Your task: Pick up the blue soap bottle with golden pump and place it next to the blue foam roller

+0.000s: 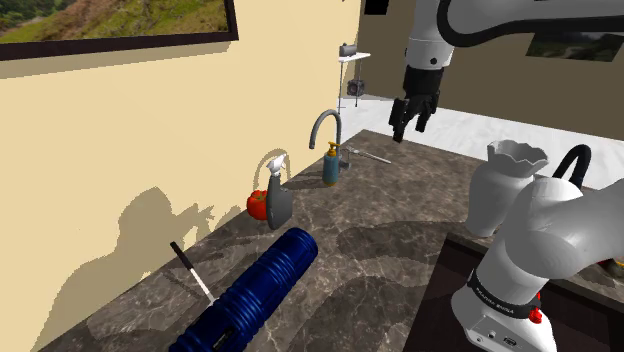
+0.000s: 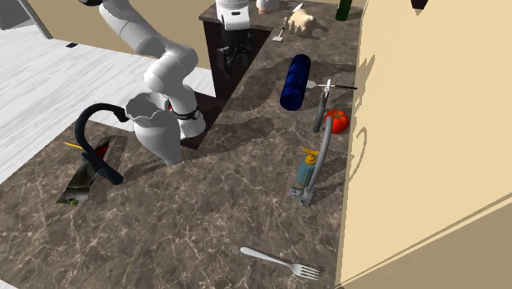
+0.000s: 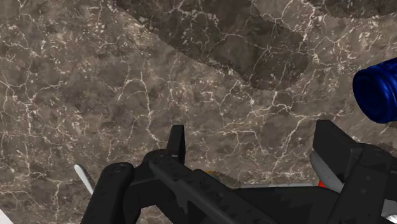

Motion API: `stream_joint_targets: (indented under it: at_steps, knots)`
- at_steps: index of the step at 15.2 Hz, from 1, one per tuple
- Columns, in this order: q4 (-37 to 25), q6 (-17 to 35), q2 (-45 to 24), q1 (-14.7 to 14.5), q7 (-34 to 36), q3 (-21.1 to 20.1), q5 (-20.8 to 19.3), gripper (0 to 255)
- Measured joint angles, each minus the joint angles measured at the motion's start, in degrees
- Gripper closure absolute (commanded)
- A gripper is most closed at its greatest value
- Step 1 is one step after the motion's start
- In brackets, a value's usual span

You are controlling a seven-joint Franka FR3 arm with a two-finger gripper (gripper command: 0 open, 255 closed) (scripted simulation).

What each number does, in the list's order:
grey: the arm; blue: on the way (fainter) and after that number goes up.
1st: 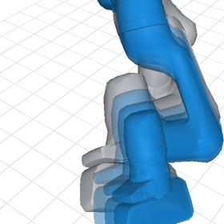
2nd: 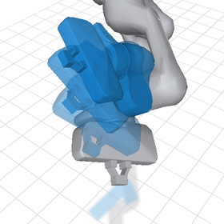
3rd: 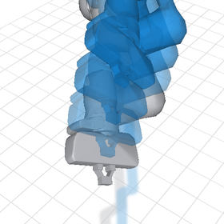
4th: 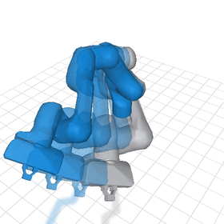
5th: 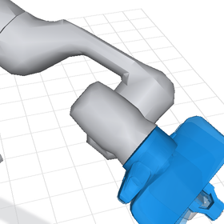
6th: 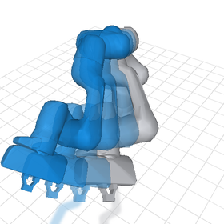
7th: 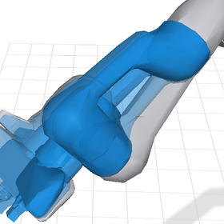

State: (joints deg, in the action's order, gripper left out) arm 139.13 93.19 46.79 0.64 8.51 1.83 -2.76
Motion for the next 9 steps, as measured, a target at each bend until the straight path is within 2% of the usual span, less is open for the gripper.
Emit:
stream_joint_targets:
  at_steps: [3,9]
  knots:
    - [-0.9,1.7,-2.6,0.2,-0.6,0.8,-0.3,0]
    - [-4.8,10.4,-15.0,0.4,-2.5,3.4,-0.1,0]
